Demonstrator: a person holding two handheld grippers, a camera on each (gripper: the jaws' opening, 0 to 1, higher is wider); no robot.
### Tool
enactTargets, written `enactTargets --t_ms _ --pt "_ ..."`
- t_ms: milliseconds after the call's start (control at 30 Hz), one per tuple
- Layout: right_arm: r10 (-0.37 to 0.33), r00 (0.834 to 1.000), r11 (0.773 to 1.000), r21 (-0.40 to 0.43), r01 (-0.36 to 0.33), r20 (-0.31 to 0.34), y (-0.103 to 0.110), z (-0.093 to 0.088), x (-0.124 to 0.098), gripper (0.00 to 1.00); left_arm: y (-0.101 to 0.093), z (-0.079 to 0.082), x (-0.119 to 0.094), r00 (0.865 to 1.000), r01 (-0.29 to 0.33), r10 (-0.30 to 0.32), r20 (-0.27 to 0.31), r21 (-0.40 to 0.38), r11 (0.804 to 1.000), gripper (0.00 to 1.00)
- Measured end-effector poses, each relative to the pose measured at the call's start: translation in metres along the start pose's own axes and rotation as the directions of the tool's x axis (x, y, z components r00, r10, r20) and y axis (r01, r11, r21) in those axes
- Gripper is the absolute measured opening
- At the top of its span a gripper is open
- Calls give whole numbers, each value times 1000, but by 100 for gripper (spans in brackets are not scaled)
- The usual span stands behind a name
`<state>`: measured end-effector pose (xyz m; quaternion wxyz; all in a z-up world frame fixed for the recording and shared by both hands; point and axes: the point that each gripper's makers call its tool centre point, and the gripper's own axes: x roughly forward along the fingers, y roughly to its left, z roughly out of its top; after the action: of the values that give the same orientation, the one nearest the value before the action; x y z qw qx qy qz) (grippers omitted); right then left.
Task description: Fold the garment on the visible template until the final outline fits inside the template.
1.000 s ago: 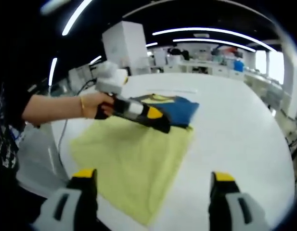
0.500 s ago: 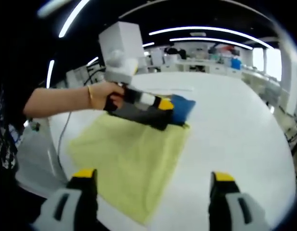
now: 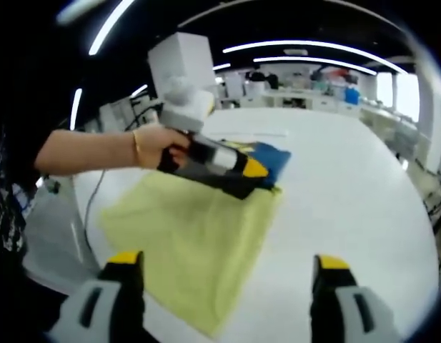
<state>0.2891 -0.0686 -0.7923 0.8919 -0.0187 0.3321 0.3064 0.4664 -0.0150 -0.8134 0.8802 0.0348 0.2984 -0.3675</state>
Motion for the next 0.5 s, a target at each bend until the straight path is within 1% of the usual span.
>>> enactTargets --t_ms 33,133,233,333,500 --pt "0 1000 1000 -2 0 1 0 1 0 98 1 0 -1 1000 -5 5 -2 9 1000 38" --pt "1 1000 1000 -9 -1 7 1 4 0 99 5 1 -7 1000 -23 23 2 32 999 50" --pt "7 1000 1000 -20 -7 6 3 7 0 99 10 4 -14 999 -30 29 17 35 999 59" --pt "14 1000 999 -32 -14 4 4 10 1 99 16 6 -23 999 -43 41 34 38 998 67" --pt "36 999 998 -55 -36 -3 9 15 5 99 32 2 -43 997 -71 69 38 50 996 77"
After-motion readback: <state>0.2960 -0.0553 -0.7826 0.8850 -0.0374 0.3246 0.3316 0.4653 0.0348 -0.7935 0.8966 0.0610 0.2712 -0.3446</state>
